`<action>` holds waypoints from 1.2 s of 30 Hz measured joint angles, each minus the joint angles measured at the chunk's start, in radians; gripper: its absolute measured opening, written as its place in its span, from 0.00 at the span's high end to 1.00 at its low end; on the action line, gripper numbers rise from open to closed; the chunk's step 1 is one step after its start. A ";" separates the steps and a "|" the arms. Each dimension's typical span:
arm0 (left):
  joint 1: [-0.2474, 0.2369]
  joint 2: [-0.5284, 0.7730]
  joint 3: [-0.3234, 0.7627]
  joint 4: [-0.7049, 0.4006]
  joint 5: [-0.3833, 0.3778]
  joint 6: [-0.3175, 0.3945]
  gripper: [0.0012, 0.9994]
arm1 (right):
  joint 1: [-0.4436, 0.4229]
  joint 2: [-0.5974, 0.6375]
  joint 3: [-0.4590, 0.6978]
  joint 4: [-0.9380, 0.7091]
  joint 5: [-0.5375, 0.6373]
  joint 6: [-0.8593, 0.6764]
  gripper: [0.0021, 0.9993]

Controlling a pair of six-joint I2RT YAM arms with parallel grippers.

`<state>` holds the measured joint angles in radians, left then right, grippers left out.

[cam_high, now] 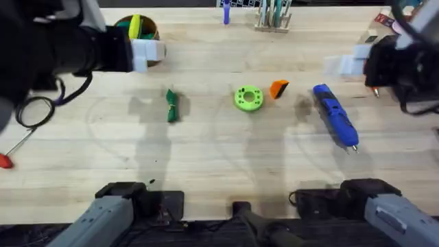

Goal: Pick up the gripper from the table and insert it into the empty holder that is missing its gripper. Then pick up a screw, insert it into the mounting hole, and use the screwdriver to tighten it. Finally, clean up the table by picking up the vegetable and placing it into the bucket.

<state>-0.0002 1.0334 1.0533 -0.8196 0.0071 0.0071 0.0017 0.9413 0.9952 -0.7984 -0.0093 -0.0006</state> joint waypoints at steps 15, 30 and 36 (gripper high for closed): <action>0.000 0.179 0.062 -0.109 0.000 0.000 0.01 | 0.000 0.206 0.116 -0.111 0.000 0.000 0.01; -0.175 0.243 0.064 -0.203 -0.021 -0.193 0.01 | 0.000 0.206 0.117 -0.103 0.000 0.000 0.01; -0.235 0.372 0.064 -0.209 -0.035 -0.325 0.01 | 0.000 0.206 0.117 -0.104 0.000 0.000 0.01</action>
<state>-0.2352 1.4057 1.1178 -1.0289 -0.0283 -0.3174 0.0017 1.1477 1.1118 -0.9021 -0.0093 -0.0010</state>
